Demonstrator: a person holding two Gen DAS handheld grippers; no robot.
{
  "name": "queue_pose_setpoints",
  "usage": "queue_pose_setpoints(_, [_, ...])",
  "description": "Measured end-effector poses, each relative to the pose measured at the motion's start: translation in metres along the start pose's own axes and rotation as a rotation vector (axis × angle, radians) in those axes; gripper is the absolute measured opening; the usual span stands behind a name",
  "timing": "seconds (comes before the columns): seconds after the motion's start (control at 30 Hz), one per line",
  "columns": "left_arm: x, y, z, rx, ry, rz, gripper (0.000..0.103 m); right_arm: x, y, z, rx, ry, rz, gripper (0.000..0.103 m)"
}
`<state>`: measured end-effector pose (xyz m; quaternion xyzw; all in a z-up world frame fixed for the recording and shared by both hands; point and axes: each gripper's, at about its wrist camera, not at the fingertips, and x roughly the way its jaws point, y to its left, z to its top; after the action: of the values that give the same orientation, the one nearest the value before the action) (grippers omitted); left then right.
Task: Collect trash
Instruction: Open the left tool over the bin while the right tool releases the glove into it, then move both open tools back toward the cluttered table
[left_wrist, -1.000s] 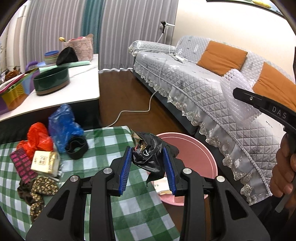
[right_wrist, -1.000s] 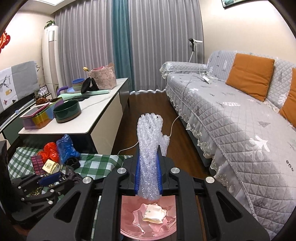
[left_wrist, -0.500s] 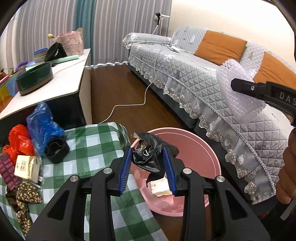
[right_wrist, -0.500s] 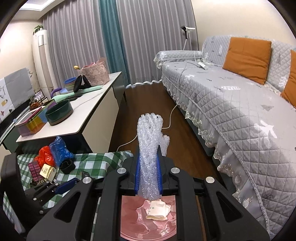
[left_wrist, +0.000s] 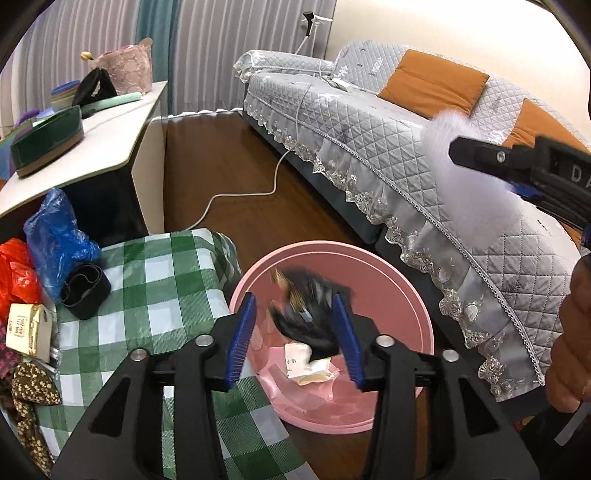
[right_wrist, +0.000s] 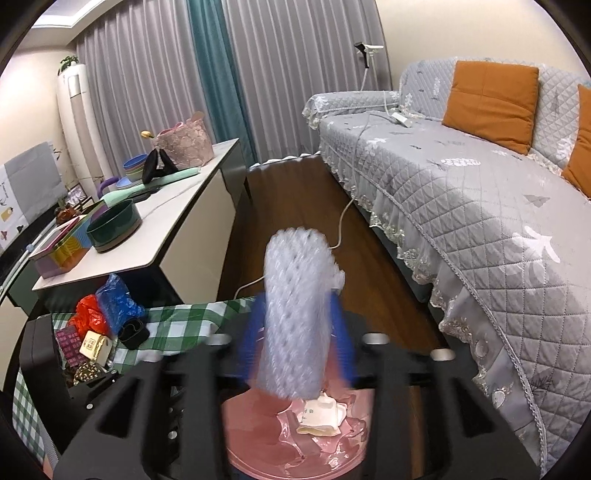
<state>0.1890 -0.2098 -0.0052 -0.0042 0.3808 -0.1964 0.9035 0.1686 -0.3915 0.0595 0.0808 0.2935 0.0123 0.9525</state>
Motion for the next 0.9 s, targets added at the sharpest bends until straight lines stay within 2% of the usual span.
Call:
queue_pose_setpoints(0.47, [-0.042, 0.012, 0.005, -0.029, -0.049, 0.012, 0.046, -0.009, -0.003, 0.002, 0.04, -0.034, 0.014, 0.054])
queue_pose_setpoints(0.7, [-0.085, 0.028, 0.01, -0.038, -0.102, 0.035, 0.046, -0.015, 0.005, 0.0, 0.041, -0.042, 0.04, 0.054])
queue_pose_setpoints(0.9, [-0.131, 0.053, 0.006, -0.043, -0.151, 0.056, 0.046, -0.025, 0.027, -0.007, -0.009, -0.06, 0.05, 0.054])
